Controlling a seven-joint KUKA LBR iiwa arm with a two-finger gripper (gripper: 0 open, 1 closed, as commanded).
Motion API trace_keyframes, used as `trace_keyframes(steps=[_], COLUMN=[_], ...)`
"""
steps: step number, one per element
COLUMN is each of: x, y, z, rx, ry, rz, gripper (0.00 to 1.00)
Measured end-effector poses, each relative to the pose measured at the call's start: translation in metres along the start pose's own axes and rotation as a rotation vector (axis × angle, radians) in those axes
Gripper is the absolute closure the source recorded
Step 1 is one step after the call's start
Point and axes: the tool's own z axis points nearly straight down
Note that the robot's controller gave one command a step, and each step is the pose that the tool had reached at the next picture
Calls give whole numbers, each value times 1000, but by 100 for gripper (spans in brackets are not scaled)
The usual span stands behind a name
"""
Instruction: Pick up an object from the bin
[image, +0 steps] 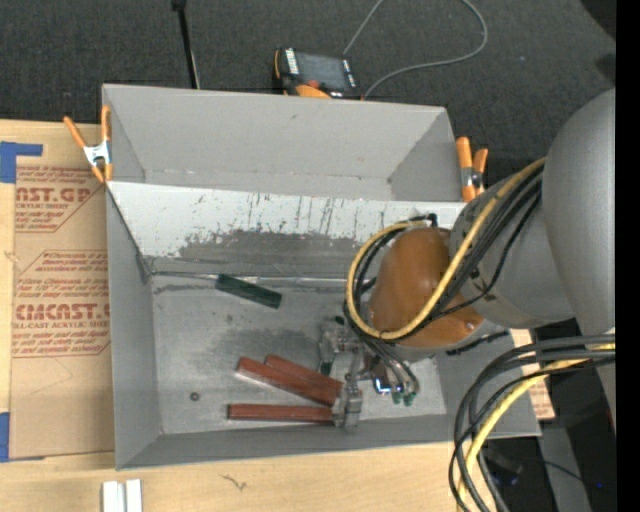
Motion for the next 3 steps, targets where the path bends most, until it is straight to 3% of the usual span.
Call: trace_keyframes(steps=[1, 2, 3], x=[0, 2, 4], y=[17, 17, 12], z=[1, 0, -15], rx=[0, 0, 0], ry=[6, 12, 15], rz=[170, 169, 223], gripper=[0, 100, 100])
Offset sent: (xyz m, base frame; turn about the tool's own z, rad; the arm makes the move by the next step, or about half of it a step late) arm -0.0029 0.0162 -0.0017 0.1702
